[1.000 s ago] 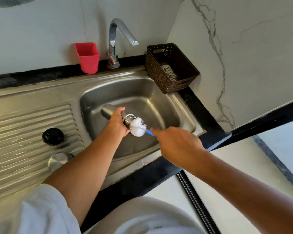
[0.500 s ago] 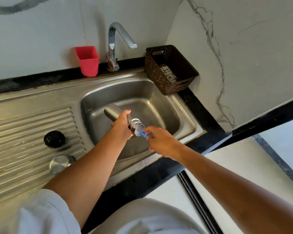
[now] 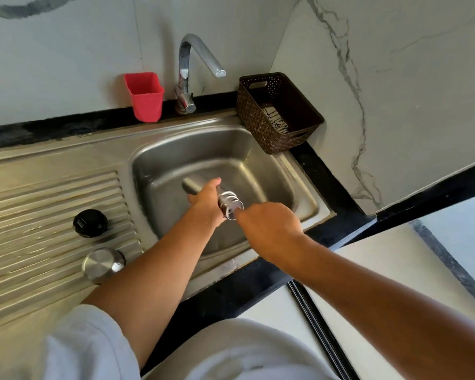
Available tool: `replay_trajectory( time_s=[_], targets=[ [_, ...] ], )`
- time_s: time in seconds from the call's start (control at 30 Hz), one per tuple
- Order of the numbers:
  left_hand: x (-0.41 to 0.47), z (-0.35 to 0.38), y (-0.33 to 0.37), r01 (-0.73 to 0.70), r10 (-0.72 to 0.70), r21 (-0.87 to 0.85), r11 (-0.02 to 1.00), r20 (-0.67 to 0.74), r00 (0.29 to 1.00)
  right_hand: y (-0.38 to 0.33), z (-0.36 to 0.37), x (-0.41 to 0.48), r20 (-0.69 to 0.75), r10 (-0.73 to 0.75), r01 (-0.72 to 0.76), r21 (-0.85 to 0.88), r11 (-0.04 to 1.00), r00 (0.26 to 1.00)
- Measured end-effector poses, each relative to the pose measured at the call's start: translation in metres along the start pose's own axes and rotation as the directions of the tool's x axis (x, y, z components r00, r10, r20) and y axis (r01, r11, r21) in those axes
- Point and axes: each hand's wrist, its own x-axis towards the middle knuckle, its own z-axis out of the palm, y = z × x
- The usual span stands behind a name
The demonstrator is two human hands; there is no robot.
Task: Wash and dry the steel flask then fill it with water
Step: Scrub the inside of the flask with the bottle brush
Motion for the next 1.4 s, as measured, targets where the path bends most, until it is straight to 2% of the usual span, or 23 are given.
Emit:
replay_trajectory(
  time_s=[0.07,0.2,0.3,0.43,0.5,0.53,0.6,0.7,0.87,0.97,1.03,1.1,1.13,1.17,1.2,1.27,1.3,1.33,1.4],
  targets=[
    [0.023,-0.005,0.000,0.025,-0.025,0.026,0.999,0.030,0.999,0.001,-0.002,-0.001,-0.011,0.011,-0.011,-0.005,1.000,1.000],
    [0.085,-0.016,0.006,0.071,-0.070,0.119,0.990,-0.015,0.997,0.006,-0.023,-0.023,-0.024,-0.100,0.097,-0.096,0.991,0.995],
    [0.048,-0.006,0.010,0.039,-0.029,0.089,0.995,-0.110,0.994,-0.003,-0.023,-0.019,-0.015,-0.079,0.076,-0.146,0.986,0.997],
    [0.026,-0.004,0.002,0.061,-0.062,0.113,0.992,0.003,0.998,-0.012,-0.012,-0.004,0.004,-0.028,0.028,-0.049,0.998,1.000],
    [0.034,-0.010,0.006,0.129,-0.136,0.126,0.984,0.045,0.990,-0.008,-0.026,-0.009,0.020,-0.037,0.039,-0.085,0.996,0.999],
    [0.049,-0.013,0.006,0.136,-0.145,0.163,0.977,0.042,0.989,-0.004,-0.034,-0.014,0.008,-0.053,0.054,-0.099,0.994,0.999],
    [0.091,-0.013,0.004,0.161,-0.165,0.103,0.982,0.025,0.986,0.004,-0.044,-0.019,-0.020,-0.072,0.068,-0.138,0.988,0.997],
    [0.041,-0.007,0.010,0.174,-0.170,0.105,0.979,-0.045,0.984,-0.002,-0.040,-0.010,0.001,-0.017,0.017,-0.176,0.984,1.000],
    [-0.039,-0.008,0.019,0.111,-0.119,0.154,0.982,0.044,0.992,-0.010,-0.014,0.000,0.026,-0.017,0.018,-0.059,0.998,1.000],
    [-0.037,-0.016,0.024,0.114,-0.139,0.212,0.971,0.107,0.984,-0.005,-0.041,-0.017,0.018,-0.051,0.052,-0.054,0.997,0.999],
    [-0.014,-0.021,0.024,0.137,-0.148,0.115,0.984,0.096,0.984,0.000,-0.045,-0.020,-0.018,-0.044,0.042,-0.090,0.995,0.999],
    [0.027,-0.020,0.015,0.185,-0.188,0.080,0.979,0.022,0.982,-0.002,-0.032,-0.012,-0.014,-0.020,0.018,-0.101,0.995,1.000],
    [0.055,-0.018,0.008,0.182,-0.182,0.039,0.983,-0.009,0.983,-0.005,-0.019,-0.005,0.006,-0.017,0.017,-0.076,0.997,1.000],
    [0.047,-0.015,0.006,0.169,-0.169,0.017,0.985,0.005,0.986,-0.008,-0.007,0.002,0.006,-0.009,0.010,-0.033,0.999,1.000],
    [0.006,-0.011,0.011,0.148,-0.151,0.073,0.986,0.041,0.988,-0.008,0.005,0.006,0.012,0.015,-0.015,0.054,0.998,1.000],
    [-0.040,-0.008,0.022,0.092,-0.109,0.168,0.981,0.097,0.989,0.000,0.009,0.009,0.094,0.048,-0.078,0.342,0.937,0.994],
    [-0.046,-0.010,0.025,0.064,-0.089,0.194,0.979,0.125,0.988,0.008,0.004,0.007,0.165,0.032,-0.111,0.496,0.861,0.986],
    [-0.045,-0.013,0.029,0.074,-0.107,0.189,0.979,0.170,0.980,0.017,-0.003,0.004,0.224,0.020,-0.164,0.646,0.746,0.974],
    [-0.035,-0.020,0.038,0.106,-0.132,0.158,0.982,0.165,0.977,0.036,-0.008,-0.005,0.346,0.028,-0.327,0.857,0.398,0.938]
  ],
)
